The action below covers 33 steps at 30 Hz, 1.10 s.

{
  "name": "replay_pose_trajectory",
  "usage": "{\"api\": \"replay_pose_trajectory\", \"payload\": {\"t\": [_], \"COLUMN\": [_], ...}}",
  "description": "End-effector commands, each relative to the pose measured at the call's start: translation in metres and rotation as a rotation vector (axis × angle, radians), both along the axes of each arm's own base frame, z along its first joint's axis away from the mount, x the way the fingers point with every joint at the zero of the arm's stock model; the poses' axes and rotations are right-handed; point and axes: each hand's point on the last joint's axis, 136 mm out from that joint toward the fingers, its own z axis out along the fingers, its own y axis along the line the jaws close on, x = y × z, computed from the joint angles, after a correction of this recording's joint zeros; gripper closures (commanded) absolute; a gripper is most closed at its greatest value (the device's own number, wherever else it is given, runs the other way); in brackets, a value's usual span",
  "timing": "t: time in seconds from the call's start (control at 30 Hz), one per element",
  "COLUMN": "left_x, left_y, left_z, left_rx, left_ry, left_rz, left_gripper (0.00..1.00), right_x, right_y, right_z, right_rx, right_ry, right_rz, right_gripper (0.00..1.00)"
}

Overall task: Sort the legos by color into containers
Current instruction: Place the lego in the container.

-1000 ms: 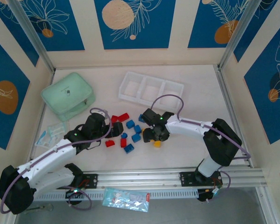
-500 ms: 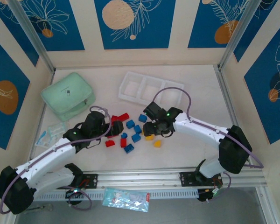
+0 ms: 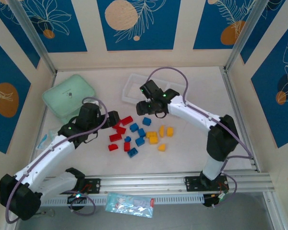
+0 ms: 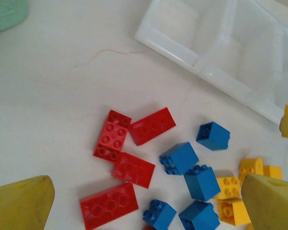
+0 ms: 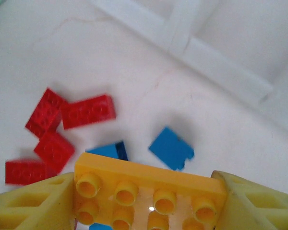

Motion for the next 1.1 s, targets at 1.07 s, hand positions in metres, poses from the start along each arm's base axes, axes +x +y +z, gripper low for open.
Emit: {"api": "replay_pose_trajectory", "payload": {"t": [1.07], "left_x": [0.043], "left_y": [0.0], "left_z": [0.002], "left_rx": [-0.048], "left_ry": [-0.02], "left_rz": [0.009], "left_gripper": [0.01], "right_x": [0.181], "right_y": [0.047], "right_z": [0.014], "right_rx": [-0.104], "right_ry": [-0.278], "right_rz": [0.099], "right_gripper": [0.13]}}
